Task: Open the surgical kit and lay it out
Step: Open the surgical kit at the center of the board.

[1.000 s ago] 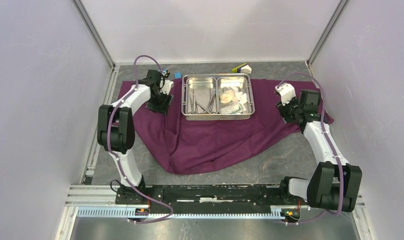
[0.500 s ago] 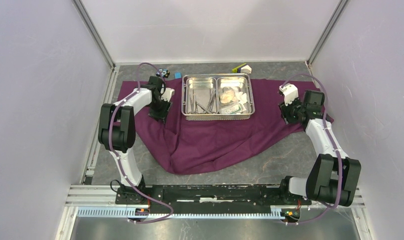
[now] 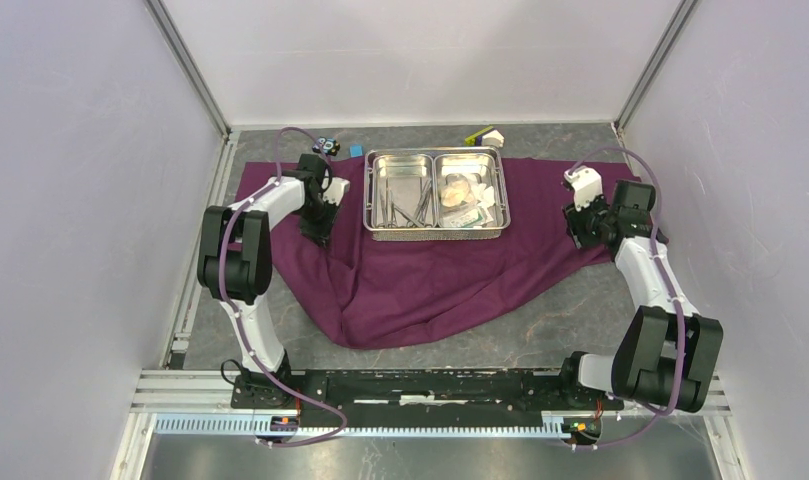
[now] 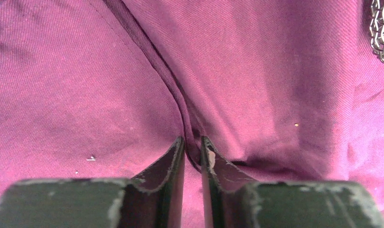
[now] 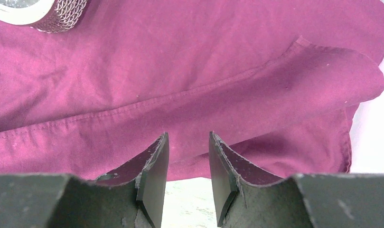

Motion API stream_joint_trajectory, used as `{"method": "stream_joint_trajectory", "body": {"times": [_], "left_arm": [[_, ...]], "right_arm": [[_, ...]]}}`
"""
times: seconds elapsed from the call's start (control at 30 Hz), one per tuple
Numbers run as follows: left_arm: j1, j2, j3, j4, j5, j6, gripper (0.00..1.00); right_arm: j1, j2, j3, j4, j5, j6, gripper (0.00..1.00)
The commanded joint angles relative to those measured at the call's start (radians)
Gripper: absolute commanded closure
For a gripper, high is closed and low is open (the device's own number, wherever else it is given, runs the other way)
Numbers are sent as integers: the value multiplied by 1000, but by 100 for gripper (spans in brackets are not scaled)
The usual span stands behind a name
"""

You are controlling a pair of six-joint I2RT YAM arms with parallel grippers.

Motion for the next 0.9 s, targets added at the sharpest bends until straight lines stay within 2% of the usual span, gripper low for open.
{"method": "stream_joint_trajectory", "body": {"times": [0.0, 0.13, 0.17, 0.4, 0.6, 0.77, 0.87], "left_arm": [[1, -44, 3, 5, -1, -7, 78], [9, -58, 19, -17, 12, -3, 96], [14, -68, 21, -22, 17, -4, 97], [67, -199, 6, -29, 30, -13, 98], [97, -320, -70, 2, 23, -18, 98], [99, -365, -111, 30, 34, -15, 98], [99, -371, -115, 43, 53, -14, 98]], "right_arm": [[-11, 15, 66, 14, 4, -14, 57], [-19, 27, 89, 16, 34, -13, 57], [-20, 29, 96, 15, 44, -16, 57], [-40, 60, 169, 24, 146, -27, 55], [-75, 147, 244, 20, 198, -20, 53], [-93, 260, 334, 7, 206, 28, 47], [-93, 329, 389, 0, 185, 87, 39]]}}
